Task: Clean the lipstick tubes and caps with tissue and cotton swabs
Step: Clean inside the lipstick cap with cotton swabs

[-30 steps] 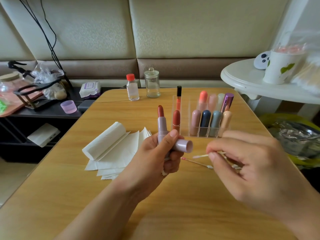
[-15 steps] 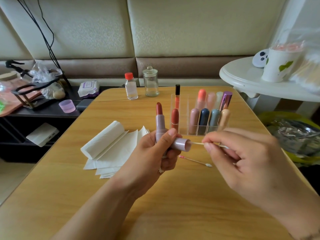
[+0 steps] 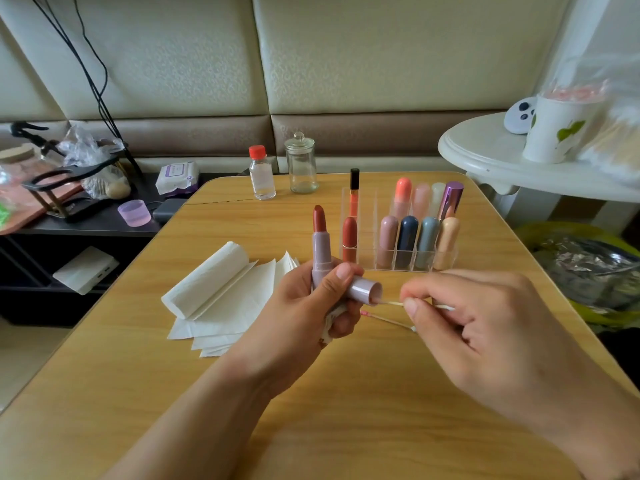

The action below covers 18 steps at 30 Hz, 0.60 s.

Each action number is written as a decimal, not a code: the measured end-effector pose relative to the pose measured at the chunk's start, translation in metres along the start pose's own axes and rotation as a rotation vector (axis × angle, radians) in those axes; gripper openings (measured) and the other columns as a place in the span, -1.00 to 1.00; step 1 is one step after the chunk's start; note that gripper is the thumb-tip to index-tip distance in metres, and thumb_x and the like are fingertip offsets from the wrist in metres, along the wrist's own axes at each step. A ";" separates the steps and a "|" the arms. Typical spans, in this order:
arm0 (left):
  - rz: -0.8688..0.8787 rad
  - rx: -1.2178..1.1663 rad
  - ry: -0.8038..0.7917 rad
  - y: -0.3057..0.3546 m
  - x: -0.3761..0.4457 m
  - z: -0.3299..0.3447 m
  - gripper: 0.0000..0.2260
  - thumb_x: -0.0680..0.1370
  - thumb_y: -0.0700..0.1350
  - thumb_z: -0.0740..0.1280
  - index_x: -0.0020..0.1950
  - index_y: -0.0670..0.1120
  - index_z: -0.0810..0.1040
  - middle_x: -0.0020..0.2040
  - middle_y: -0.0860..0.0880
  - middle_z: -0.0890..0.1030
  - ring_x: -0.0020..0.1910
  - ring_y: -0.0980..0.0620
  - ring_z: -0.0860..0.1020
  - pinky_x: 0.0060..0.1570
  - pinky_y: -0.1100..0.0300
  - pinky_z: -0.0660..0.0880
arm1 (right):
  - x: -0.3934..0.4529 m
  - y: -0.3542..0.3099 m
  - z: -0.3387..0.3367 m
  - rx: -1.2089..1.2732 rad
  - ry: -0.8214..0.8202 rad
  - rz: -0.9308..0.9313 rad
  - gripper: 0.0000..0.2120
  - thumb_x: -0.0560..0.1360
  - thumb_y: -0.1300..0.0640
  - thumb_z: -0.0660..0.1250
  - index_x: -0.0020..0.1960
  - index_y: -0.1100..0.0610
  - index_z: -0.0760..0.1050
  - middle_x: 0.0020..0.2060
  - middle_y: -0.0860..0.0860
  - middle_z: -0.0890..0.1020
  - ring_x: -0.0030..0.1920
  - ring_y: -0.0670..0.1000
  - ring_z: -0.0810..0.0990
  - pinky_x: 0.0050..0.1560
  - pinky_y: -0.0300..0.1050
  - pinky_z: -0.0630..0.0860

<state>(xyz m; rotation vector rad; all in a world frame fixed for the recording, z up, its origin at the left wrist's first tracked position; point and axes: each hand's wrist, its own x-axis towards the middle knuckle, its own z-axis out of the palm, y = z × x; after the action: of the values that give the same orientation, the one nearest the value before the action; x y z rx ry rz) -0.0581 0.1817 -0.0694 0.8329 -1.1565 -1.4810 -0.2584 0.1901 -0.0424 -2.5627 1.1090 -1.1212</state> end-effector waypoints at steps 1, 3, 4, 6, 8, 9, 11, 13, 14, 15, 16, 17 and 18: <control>0.002 -0.001 0.000 0.000 0.000 0.001 -0.81 0.52 -0.05 0.29 0.00 -0.15 0.54 -0.17 -0.23 0.48 -0.39 0.04 0.37 -0.34 0.23 0.35 | 0.000 -0.001 0.000 0.001 -0.003 0.001 -0.86 0.53 0.17 0.32 -0.19 0.08 0.59 -0.43 -0.14 0.45 -0.44 -0.09 0.42 -0.42 -0.25 0.28; 0.005 -0.008 0.003 -0.001 0.000 0.001 -0.80 0.52 -0.06 0.28 0.03 -0.18 0.51 -0.20 -0.17 0.55 -0.38 0.04 0.39 -0.34 0.25 0.38 | 0.000 -0.002 0.000 0.006 -0.003 -0.003 -0.86 0.52 0.18 0.33 -0.21 0.08 0.59 -0.44 -0.18 0.40 -0.44 -0.12 0.37 -0.42 -0.28 0.23; 0.006 -0.013 0.004 -0.001 0.000 0.001 -0.79 0.52 -0.07 0.27 0.04 -0.18 0.50 -0.20 -0.15 0.55 -0.37 0.04 0.39 -0.34 0.25 0.39 | 0.000 -0.003 0.001 0.009 -0.002 -0.008 -0.85 0.52 0.18 0.33 -0.21 0.07 0.59 -0.45 -0.18 0.38 -0.45 -0.12 0.36 -0.43 -0.26 0.24; 0.010 -0.019 0.002 -0.002 0.000 0.001 -0.79 0.52 -0.07 0.27 0.05 -0.18 0.50 -0.19 -0.15 0.54 -0.36 0.03 0.41 -0.34 0.26 0.41 | 0.000 -0.004 0.002 0.018 -0.004 -0.013 -0.84 0.54 0.16 0.31 -0.21 0.07 0.58 -0.45 -0.18 0.37 -0.45 -0.11 0.36 -0.44 -0.21 0.27; 0.015 -0.031 -0.003 -0.002 0.000 0.001 -0.79 0.53 -0.08 0.26 0.06 -0.19 0.49 -0.20 -0.14 0.55 -0.35 0.03 0.41 -0.33 0.26 0.41 | 0.001 -0.005 0.002 0.028 -0.003 -0.013 -0.82 0.55 0.14 0.29 -0.21 0.06 0.57 -0.45 -0.21 0.35 -0.46 -0.12 0.36 -0.44 -0.27 0.25; 0.016 -0.039 -0.007 -0.001 0.000 0.001 -0.79 0.53 -0.09 0.26 0.07 -0.19 0.48 -0.21 -0.13 0.56 -0.34 0.03 0.42 -0.33 0.26 0.41 | 0.001 -0.007 0.002 0.035 0.000 -0.010 -0.82 0.55 0.14 0.29 -0.21 0.06 0.58 -0.45 -0.23 0.33 -0.46 -0.14 0.35 -0.43 -0.31 0.22; 0.022 -0.049 -0.017 -0.001 0.000 0.002 -0.80 0.53 -0.10 0.25 0.08 -0.19 0.47 -0.21 -0.12 0.56 -0.34 0.02 0.41 -0.33 0.26 0.41 | 0.001 -0.008 0.003 0.042 0.007 -0.004 -0.83 0.54 0.17 0.31 -0.22 0.06 0.58 -0.46 -0.23 0.31 -0.47 -0.15 0.33 -0.43 -0.32 0.19; 0.029 -0.056 -0.025 -0.001 0.000 0.002 -0.80 0.54 -0.11 0.25 0.08 -0.19 0.47 -0.21 -0.13 0.56 -0.33 0.01 0.41 -0.32 0.25 0.41 | 0.001 -0.008 0.004 0.045 0.014 0.000 -0.84 0.53 0.18 0.33 -0.23 0.07 0.57 -0.47 -0.21 0.31 -0.47 -0.14 0.33 -0.44 -0.31 0.19; 0.029 -0.060 -0.028 -0.002 0.000 0.002 -0.81 0.54 -0.11 0.25 0.08 -0.20 0.48 -0.21 -0.13 0.55 -0.33 0.01 0.41 -0.32 0.25 0.41 | 0.001 -0.009 0.004 0.050 0.019 0.001 -0.84 0.53 0.19 0.33 -0.23 0.08 0.57 -0.47 -0.21 0.31 -0.48 -0.15 0.32 -0.43 -0.34 0.17; 0.027 -0.064 -0.032 -0.002 0.001 0.002 -0.81 0.54 -0.11 0.26 0.08 -0.20 0.48 -0.20 -0.13 0.55 -0.33 0.01 0.42 -0.31 0.25 0.41 | 0.001 -0.009 0.004 0.057 0.024 0.003 -0.83 0.52 0.19 0.33 -0.24 0.08 0.56 -0.47 -0.21 0.30 -0.47 -0.17 0.31 -0.42 -0.37 0.15; 0.025 -0.068 -0.037 -0.002 0.001 0.002 -0.80 0.54 -0.12 0.26 0.09 -0.20 0.47 -0.20 -0.13 0.55 -0.32 0.01 0.42 -0.31 0.24 0.41 | 0.001 -0.010 0.005 0.063 0.030 0.006 -0.83 0.52 0.20 0.33 -0.23 0.08 0.56 -0.47 -0.22 0.29 -0.47 -0.19 0.30 -0.41 -0.39 0.14; 0.025 -0.071 -0.043 -0.002 0.001 0.002 -0.80 0.54 -0.12 0.26 0.09 -0.20 0.47 -0.20 -0.12 0.55 -0.31 0.01 0.42 -0.30 0.24 0.41 | 0.001 -0.010 0.005 0.071 0.036 0.011 -0.84 0.53 0.20 0.33 -0.23 0.08 0.56 -0.47 -0.24 0.27 -0.47 -0.20 0.29 -0.40 -0.40 0.14; 0.027 -0.073 -0.050 -0.002 0.001 0.002 -0.80 0.54 -0.12 0.25 0.10 -0.20 0.46 -0.20 -0.10 0.56 -0.31 0.01 0.42 -0.29 0.23 0.41 | 0.001 -0.010 0.005 0.081 0.044 0.014 -0.84 0.53 0.20 0.33 -0.23 0.08 0.56 -0.48 -0.25 0.26 -0.48 -0.20 0.29 -0.40 -0.41 0.13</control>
<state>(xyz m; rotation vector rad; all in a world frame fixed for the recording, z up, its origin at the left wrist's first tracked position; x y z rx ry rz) -0.0605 0.1811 -0.0704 0.7316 -1.1392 -1.5200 -0.2483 0.1960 -0.0416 -2.4766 1.0668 -1.1989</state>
